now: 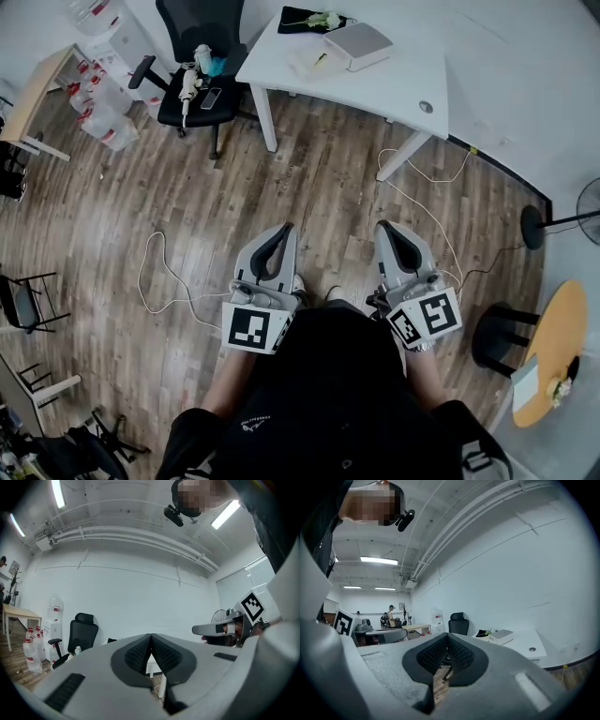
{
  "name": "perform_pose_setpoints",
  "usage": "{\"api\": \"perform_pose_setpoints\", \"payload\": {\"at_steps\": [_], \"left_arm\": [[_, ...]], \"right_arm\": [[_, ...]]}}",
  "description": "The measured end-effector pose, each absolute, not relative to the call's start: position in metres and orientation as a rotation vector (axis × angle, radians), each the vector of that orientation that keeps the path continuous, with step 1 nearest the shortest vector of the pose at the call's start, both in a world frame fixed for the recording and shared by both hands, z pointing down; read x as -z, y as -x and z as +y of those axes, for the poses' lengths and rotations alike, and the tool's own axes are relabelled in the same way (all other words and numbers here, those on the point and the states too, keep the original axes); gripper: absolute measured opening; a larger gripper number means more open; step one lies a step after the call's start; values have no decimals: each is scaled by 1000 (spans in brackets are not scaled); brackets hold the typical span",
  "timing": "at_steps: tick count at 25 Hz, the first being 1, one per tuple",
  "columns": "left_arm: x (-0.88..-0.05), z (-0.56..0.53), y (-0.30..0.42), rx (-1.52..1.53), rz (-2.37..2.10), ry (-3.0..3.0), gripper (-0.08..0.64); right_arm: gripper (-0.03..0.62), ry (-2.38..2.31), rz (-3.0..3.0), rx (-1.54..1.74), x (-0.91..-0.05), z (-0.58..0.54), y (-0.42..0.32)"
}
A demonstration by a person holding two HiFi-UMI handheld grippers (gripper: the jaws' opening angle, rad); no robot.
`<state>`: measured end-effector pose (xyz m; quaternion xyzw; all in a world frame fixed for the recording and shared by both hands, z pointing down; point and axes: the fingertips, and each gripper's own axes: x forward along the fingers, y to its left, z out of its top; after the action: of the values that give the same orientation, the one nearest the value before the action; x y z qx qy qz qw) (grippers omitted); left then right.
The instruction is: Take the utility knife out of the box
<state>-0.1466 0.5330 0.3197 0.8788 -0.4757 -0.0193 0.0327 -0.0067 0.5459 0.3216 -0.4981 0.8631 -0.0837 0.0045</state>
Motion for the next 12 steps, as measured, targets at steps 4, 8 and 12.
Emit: {"api": "perform_pose_setpoints", "payload": {"at_steps": [4,8,12], "left_arm": [[-322,527,163,54,-1458,-2708,6],[-322,527,172,76,-1444,-2710,6],[-323,521,181,90,-1438,-2687,6]], "right_arm": [[5,1585,2692,244,-323,540,21],[5,1602,2693,245,-328,540,30],[5,1616,2694,253,-330,536,37]]}}
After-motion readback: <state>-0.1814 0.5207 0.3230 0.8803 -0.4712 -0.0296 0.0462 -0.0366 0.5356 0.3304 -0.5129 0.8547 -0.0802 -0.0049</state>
